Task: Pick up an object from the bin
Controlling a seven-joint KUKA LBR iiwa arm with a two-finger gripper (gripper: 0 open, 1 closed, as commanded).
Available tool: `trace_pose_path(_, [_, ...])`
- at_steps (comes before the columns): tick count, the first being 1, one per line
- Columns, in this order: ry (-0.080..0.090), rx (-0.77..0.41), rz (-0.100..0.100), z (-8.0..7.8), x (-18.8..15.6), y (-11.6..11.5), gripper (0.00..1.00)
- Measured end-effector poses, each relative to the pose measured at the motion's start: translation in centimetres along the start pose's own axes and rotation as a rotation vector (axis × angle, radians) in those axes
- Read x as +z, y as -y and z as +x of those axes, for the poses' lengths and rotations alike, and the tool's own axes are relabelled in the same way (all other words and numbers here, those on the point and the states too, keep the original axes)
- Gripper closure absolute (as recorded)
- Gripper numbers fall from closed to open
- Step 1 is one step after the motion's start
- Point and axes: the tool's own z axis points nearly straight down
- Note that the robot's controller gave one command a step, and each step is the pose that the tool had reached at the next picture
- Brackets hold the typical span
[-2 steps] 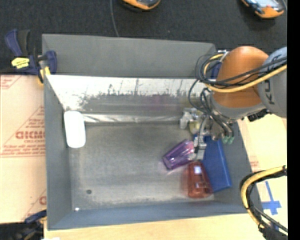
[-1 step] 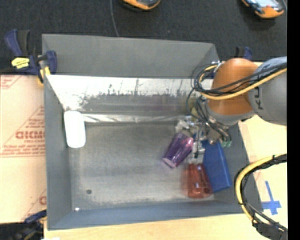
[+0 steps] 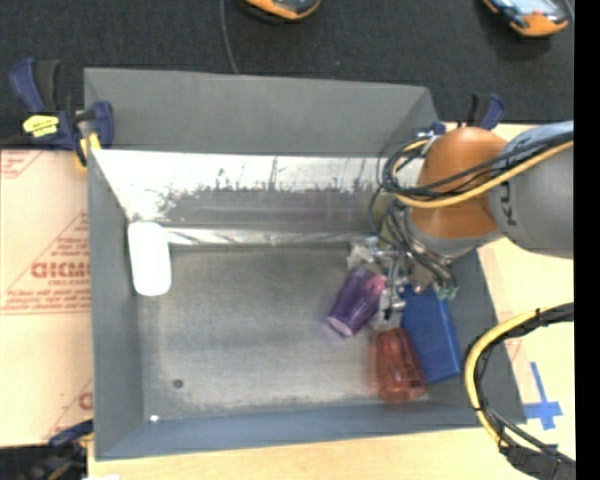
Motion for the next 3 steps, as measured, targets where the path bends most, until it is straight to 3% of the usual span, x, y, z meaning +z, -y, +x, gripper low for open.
trace_pose_path(1, [0.0, -0.319, 0.0, -0.2, -2.0, -1.0, 0.0])
trace_pose_path(2, [0.0, -0.146, -0.001, -0.1, -1.3, -0.4, 0.0])
trace_pose_path(3, [0.015, -0.514, 0.007, -0.8, -0.1, 0.3, 1.0])
